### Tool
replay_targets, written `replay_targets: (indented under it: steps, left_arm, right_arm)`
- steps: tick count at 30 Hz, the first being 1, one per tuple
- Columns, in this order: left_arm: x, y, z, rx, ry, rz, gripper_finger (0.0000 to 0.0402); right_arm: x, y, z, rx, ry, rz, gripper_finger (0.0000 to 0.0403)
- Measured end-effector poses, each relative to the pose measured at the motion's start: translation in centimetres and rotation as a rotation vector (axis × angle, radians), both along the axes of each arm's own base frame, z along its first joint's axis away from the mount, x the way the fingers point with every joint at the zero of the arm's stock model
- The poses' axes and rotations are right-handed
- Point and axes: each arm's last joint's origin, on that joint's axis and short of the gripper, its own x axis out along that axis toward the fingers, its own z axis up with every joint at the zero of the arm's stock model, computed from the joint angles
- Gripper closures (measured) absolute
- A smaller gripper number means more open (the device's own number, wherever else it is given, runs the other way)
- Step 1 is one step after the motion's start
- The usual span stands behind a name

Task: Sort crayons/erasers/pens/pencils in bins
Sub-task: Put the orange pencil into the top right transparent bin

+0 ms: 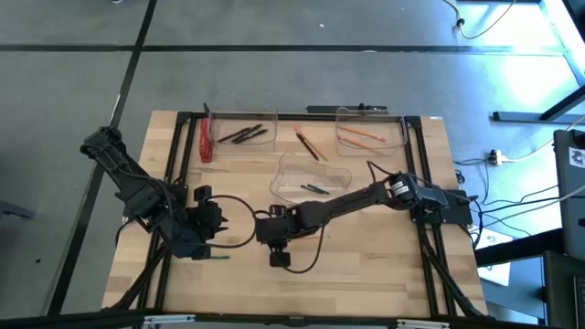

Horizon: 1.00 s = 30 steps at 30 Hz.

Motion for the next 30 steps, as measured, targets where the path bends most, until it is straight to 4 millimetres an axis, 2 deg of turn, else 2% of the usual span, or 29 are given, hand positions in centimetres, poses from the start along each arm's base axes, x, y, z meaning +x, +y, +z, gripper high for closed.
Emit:
replay_targets:
  steps: [7,21,30]
  left_arm:
    - [0.0,0.0,0.0,0.000,0.000,0.000,0.0323]
    - [-0.1,-0.1,0.0,-0.019,0.020,-0.019,0.0323]
    - [-0.1,-0.1,0.0,-0.014,0.018,-0.020,0.0323]
  right_arm:
    - [-0.1,-0.5,3.2,-0.007,0.040,-0.013,0.0380]
    - [-0.8,-3.1,9.6,0.001,0.071,-0.082,0.0378]
    - [-3.3,-7.3,12.8,-0.171,0.129,-0.244,0.0375]
